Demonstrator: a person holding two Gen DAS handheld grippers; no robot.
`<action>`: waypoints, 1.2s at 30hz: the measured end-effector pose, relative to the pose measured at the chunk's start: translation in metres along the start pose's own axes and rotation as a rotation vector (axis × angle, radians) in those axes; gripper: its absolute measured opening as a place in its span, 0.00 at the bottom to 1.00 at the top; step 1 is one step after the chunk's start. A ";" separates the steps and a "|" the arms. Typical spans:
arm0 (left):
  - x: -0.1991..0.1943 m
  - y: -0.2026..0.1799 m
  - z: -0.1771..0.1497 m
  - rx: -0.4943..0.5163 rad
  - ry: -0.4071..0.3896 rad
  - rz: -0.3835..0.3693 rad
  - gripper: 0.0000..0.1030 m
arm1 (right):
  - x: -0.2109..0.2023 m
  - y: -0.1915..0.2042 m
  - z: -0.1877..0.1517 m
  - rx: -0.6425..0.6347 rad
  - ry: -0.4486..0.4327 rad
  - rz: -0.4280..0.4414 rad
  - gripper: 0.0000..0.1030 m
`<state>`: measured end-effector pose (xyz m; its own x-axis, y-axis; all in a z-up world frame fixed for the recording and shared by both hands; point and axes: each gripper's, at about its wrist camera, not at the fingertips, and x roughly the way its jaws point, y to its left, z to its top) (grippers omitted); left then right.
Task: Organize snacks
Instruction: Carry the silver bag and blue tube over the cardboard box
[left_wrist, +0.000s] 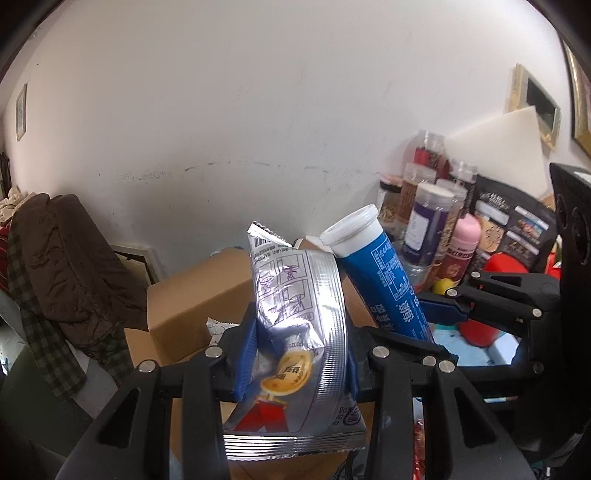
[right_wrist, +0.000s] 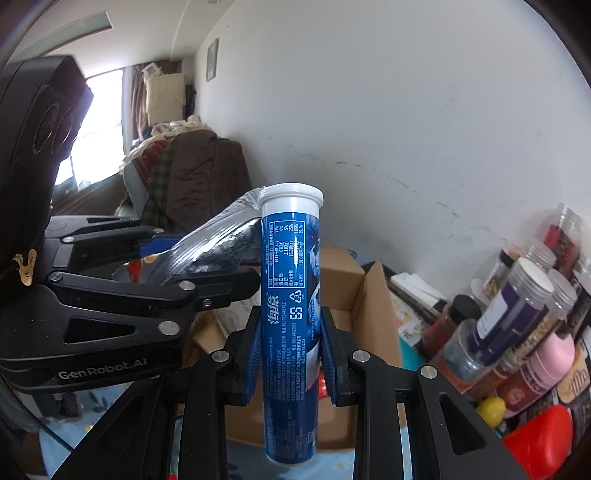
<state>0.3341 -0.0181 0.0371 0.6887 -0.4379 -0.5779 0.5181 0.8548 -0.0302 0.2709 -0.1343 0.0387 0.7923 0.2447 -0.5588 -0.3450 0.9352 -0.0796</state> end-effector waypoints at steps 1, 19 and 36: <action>0.005 0.000 0.000 0.005 0.008 0.007 0.38 | 0.004 0.000 -0.001 -0.002 0.006 0.001 0.27; 0.058 -0.002 -0.020 -0.011 0.155 0.042 0.38 | 0.053 -0.022 -0.026 0.073 0.156 0.054 0.27; 0.098 0.005 -0.036 -0.062 0.299 0.085 0.38 | 0.087 -0.024 -0.037 0.065 0.248 0.048 0.27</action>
<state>0.3860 -0.0467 -0.0489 0.5437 -0.2707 -0.7944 0.4266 0.9043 -0.0162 0.3293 -0.1446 -0.0385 0.6257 0.2261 -0.7466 -0.3396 0.9406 0.0002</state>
